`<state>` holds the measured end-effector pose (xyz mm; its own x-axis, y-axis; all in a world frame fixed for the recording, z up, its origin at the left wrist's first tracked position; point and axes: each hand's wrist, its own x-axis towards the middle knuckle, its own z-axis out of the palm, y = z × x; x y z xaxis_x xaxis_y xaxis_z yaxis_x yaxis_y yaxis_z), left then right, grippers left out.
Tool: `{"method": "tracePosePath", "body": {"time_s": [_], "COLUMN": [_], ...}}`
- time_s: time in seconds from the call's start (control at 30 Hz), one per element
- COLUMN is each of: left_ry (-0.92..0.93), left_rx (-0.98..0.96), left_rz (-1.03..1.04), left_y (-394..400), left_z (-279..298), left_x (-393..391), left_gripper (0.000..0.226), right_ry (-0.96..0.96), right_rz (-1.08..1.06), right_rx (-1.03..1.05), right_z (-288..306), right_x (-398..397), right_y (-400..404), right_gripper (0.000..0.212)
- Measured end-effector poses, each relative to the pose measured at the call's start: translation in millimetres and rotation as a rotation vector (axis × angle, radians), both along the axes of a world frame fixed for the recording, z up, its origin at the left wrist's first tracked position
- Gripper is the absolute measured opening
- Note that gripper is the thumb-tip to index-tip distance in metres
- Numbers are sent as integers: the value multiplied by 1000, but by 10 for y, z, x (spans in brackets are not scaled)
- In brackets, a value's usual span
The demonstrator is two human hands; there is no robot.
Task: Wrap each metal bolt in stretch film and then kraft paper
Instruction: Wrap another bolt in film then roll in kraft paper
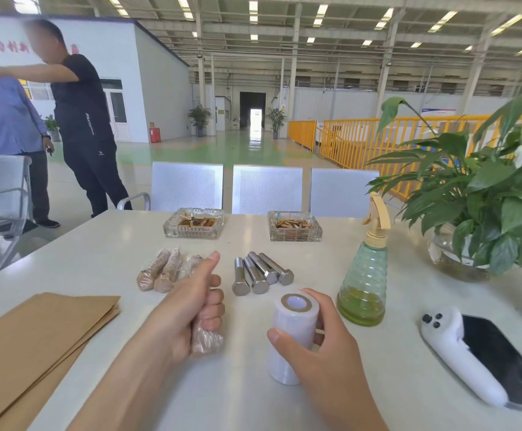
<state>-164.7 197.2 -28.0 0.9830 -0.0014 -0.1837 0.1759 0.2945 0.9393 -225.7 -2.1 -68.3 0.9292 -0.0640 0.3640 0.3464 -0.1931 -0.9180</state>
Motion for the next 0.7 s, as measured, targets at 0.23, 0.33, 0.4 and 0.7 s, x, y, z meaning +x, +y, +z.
{"method": "tracePosePath", "body": {"time_s": [0.23, 0.33, 0.4, 0.7], "left_ry": [30, 31, -19, -131], "left_rx": [281, 650, 955, 1795], "left_rz": [191, 172, 224, 220], "left_y": [95, 69, 29, -62], "left_z": [108, 136, 165, -50], "left_x": [659, 927, 1073, 1229], "left_gripper": [46, 32, 16, 21], "right_ry": [14, 46, 69, 28], "right_rz": [-4, -10, -22, -10], "right_rx": [-34, -12, 26, -9], "right_z": [-8, -22, -28, -30], "right_x": [20, 45, 66, 75], "right_y": [39, 48, 46, 62], "right_gripper": [60, 65, 63, 56]}}
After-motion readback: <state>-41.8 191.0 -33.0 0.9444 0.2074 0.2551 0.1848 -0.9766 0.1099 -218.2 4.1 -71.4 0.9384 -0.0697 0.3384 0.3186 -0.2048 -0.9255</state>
